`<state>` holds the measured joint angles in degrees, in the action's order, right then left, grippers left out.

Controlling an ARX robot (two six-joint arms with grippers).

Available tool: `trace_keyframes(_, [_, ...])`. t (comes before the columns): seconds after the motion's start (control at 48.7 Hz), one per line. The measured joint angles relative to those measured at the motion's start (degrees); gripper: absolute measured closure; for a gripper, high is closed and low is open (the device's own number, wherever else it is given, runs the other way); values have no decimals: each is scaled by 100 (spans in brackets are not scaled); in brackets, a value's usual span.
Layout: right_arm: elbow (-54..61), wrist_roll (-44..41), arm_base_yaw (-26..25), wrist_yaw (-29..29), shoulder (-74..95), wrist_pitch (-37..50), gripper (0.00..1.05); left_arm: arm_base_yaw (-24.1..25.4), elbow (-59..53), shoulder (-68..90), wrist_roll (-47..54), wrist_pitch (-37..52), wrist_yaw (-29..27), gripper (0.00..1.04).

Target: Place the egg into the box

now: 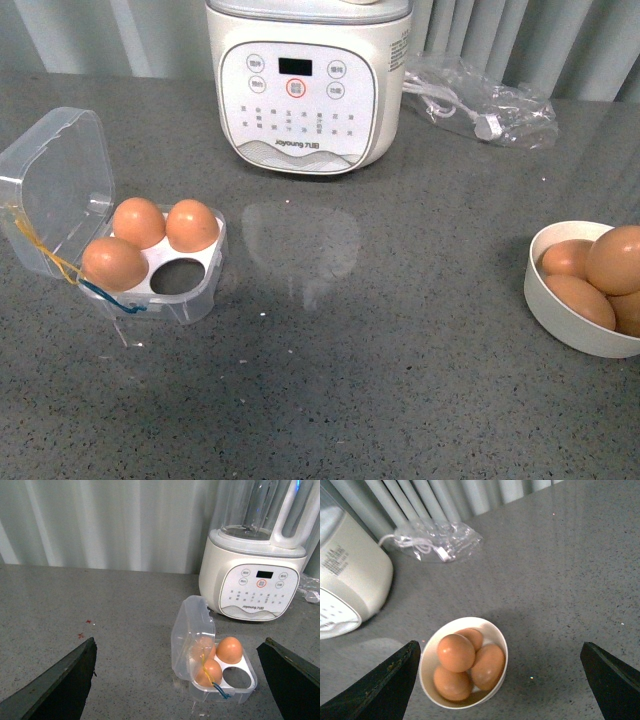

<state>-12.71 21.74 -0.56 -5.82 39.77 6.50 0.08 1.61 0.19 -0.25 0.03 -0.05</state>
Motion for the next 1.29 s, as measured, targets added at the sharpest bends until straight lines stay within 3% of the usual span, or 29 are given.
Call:
trace_keyframes(0.452, [-151, -2485, 129, 800, 3056, 2677, 7, 0, 0, 0, 0, 0, 0, 7])
trace_keyframes(0.842, [-332, -2566, 221, 1351, 4015, 3263, 7, 0, 0, 0, 2, 0, 2, 7])
trace_keyframes(1.293, [-671, -2618, 356, 1384, 4894, 3571, 7, 0, 0, 0, 0, 0, 2, 7])
